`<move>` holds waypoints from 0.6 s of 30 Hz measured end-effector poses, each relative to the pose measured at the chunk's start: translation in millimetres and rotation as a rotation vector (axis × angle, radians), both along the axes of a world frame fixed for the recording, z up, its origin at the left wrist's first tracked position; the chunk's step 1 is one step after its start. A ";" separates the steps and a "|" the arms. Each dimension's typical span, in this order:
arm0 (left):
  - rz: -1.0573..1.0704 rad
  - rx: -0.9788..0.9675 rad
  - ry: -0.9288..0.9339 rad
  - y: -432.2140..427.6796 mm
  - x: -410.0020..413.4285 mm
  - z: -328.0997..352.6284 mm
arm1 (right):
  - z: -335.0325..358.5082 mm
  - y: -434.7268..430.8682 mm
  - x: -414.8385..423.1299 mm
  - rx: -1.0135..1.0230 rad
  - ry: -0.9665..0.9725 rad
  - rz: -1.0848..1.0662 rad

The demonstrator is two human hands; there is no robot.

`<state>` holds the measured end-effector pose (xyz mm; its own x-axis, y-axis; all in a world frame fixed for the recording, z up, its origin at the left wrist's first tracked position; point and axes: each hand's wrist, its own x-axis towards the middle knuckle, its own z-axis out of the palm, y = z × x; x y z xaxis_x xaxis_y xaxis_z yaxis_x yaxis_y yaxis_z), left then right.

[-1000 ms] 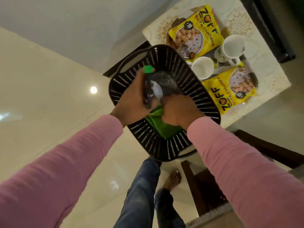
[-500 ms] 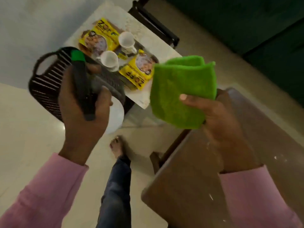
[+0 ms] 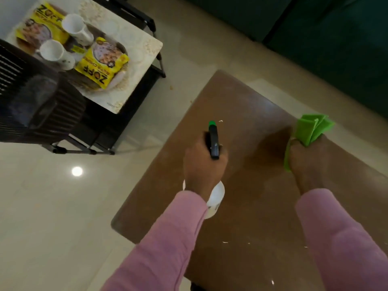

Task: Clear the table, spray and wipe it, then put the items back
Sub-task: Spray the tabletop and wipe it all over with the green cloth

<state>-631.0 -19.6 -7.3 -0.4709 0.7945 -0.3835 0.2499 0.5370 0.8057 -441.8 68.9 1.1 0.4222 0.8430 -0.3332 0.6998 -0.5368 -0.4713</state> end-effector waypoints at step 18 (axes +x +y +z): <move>-0.074 -0.212 0.047 35.6 6.7 -26.5 | -59.3 9.2 -35.0 0.174 0.033 0.032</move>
